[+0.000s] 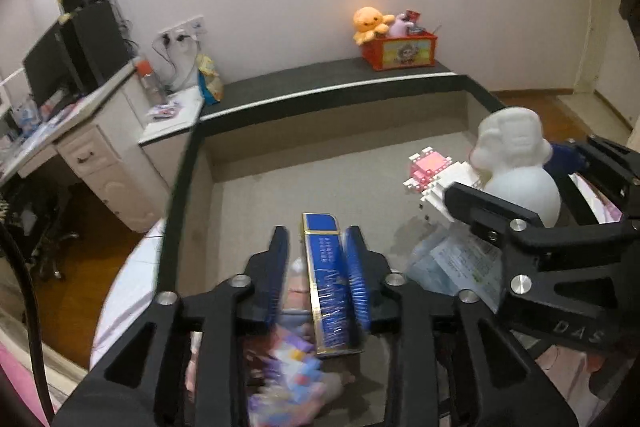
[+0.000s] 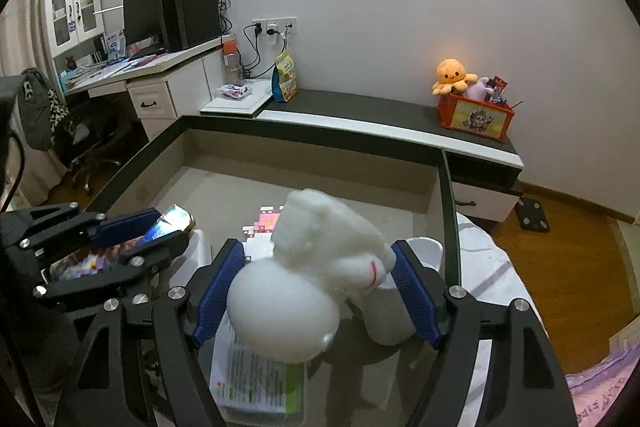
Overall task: Organize rigid objects
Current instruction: 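Lower the blue box and bunny lamp into the pink box and open both tools, then lift both tools back out of the pink box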
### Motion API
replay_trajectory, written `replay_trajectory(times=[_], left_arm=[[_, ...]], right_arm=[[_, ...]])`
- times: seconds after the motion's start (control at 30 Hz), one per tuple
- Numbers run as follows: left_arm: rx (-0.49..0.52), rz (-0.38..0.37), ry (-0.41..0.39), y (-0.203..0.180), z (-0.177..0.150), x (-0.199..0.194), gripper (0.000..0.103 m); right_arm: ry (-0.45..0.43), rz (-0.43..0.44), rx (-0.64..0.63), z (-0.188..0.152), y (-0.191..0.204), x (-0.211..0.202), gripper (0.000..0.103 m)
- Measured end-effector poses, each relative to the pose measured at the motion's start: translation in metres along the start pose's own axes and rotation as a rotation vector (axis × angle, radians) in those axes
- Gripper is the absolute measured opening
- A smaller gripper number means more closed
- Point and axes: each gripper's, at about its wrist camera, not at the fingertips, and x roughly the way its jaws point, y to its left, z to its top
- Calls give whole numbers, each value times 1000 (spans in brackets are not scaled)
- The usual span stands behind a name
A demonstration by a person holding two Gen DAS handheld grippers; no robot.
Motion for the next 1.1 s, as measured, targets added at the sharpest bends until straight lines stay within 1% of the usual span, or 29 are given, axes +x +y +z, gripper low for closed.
replay_trajectory(times=[0.03, 0.07, 0.17, 0.23, 0.3, 0.37, 0.4, 0.47, 0.67, 0.77, 0.83, 0.9, 1.1], left_arm=[[-10, -22, -4, 2, -1, -2, 37], [-20, -36, -7, 4, -3, -4, 39], [-33, -61, -27, 7, -8, -16, 44], [-37, -52, -51, 8, -9, -26, 53], [-55, -20, -80, 15, -12, -39, 76], [-77, -22, -108, 20, -14, -51, 85], [-91, -31, -117, 23, -16, -58, 88], [-110, -45, -134, 25, -19, -73, 90], [-120, -8, -231, 16, -37, -136, 94], [-137, 7, -287, 12, -49, -172, 97], [-143, 32, -328, 10, -60, -200, 98], [-143, 58, -368, 6, -69, -223, 101], [-141, 95, -471, -8, -97, -291, 102]], right_arm=[[4, 7, 6, 0, -2, 2, 78], [11, 10, 19, 0, -5, 4, 81], [24, 25, 28, -5, -8, 1, 83], [14, 20, 25, -7, -6, -6, 83], [-8, 15, 26, -9, -7, -18, 86], [-25, 14, 35, -10, -9, -30, 89], [-35, 17, 40, -11, -9, -37, 94], [-63, 13, 39, -12, -4, -53, 103], [-152, -18, 17, -22, 16, -108, 103], [-196, -13, 42, -29, 22, -141, 103], [-229, -16, 48, -35, 27, -161, 103], [-269, -43, 45, -41, 34, -185, 103], [-354, -64, 30, -60, 50, -248, 103]])
